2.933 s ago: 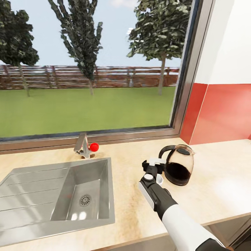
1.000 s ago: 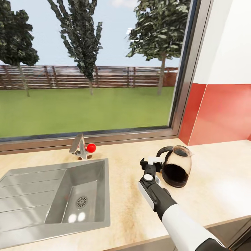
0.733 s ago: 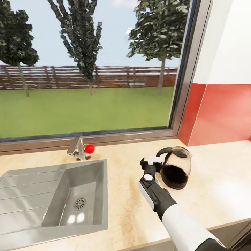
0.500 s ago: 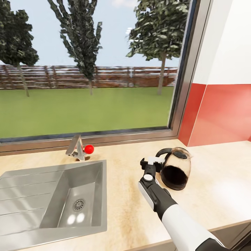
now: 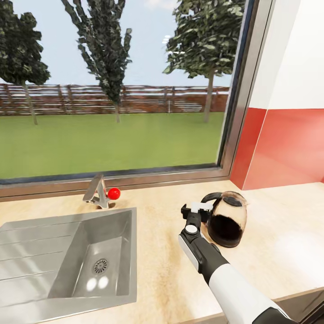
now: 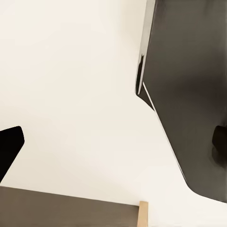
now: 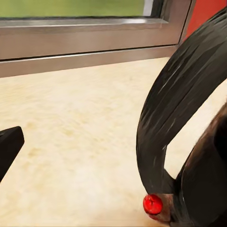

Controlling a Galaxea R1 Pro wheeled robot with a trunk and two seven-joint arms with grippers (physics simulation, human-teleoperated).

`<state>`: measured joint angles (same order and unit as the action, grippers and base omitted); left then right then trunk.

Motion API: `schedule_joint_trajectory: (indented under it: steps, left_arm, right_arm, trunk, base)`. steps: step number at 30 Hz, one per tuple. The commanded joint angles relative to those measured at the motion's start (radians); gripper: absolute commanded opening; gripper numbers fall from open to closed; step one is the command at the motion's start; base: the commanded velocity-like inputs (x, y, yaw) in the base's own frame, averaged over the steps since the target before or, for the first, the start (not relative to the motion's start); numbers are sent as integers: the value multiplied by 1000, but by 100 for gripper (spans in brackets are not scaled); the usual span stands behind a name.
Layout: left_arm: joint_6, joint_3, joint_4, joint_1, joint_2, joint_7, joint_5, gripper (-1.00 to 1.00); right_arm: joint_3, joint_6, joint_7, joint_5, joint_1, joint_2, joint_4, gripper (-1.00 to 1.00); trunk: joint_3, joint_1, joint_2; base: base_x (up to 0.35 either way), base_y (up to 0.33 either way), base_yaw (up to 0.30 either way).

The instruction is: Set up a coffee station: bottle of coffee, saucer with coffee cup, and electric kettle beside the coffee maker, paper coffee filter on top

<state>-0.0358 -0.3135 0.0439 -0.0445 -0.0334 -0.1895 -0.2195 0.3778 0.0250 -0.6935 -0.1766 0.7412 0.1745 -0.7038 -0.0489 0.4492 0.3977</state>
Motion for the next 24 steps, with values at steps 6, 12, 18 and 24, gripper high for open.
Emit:
schedule_joint_trajectory:
  steps: [6,12,18,24]
  left_arm:
    - [-1,-7,2,-2,0,-4,-11,100]
    - [-1,-7,2,-2,0,-4,-11,100]
    - [-1,-9,2,-2,0,-3,-11,100]
    - [-1,-9,2,-2,0,-4,-11,100]
  right_arm:
    - [1,1,-6,-5,1,0,30,100]
    - [1,1,-6,-6,1,0,34,100]
    - [3,0,-6,-5,1,0,35,100]
    - [2,0,-6,-4,1,0,35,100]
  trunk:
    - [-2,1,2]
    - [-2,1,2]
    - [-2,1,2]
    - [-2,1,2]
  base:
    - [16,-7,0]
    - [18,0,0]
    - [31,0,0]
    - [27,0,0]
